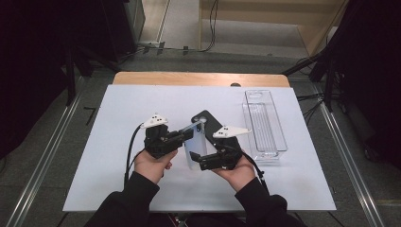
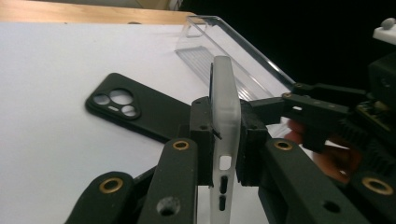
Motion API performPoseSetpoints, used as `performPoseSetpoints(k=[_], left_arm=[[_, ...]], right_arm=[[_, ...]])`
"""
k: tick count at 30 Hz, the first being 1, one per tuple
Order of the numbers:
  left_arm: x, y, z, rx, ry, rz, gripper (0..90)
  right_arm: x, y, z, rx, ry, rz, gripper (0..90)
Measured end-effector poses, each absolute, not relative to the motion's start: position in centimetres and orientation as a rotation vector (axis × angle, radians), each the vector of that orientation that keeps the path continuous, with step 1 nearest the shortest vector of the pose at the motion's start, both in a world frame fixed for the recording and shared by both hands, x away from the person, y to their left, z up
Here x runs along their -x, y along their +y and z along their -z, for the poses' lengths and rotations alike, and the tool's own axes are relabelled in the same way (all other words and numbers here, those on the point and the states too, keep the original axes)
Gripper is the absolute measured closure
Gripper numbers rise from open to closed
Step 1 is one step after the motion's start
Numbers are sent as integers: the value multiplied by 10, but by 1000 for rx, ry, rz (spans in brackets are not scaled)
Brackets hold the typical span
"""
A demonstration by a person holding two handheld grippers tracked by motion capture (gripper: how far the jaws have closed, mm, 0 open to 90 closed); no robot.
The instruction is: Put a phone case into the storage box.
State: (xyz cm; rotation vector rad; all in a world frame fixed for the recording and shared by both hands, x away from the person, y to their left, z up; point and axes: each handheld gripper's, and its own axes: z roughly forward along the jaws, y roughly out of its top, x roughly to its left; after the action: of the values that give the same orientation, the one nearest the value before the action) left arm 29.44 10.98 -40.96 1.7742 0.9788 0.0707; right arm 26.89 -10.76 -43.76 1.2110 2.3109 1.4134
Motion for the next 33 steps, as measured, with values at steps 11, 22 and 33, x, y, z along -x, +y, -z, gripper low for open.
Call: performPoseSetpoints(k=[11, 22, 33], left_arm=[[-284, 102, 409, -1775, 971, -59, 807], [-281, 102, 411, -1769, 981, -34, 805], [-283, 105, 405, -1764, 970, 6, 584]], right_arm=[[-273, -100, 438, -1230, 2292, -1377, 0], [-274, -97, 438, -1190, 2301, -1401, 140], [-277, -100, 437, -1192, 2338, -1360, 151]])
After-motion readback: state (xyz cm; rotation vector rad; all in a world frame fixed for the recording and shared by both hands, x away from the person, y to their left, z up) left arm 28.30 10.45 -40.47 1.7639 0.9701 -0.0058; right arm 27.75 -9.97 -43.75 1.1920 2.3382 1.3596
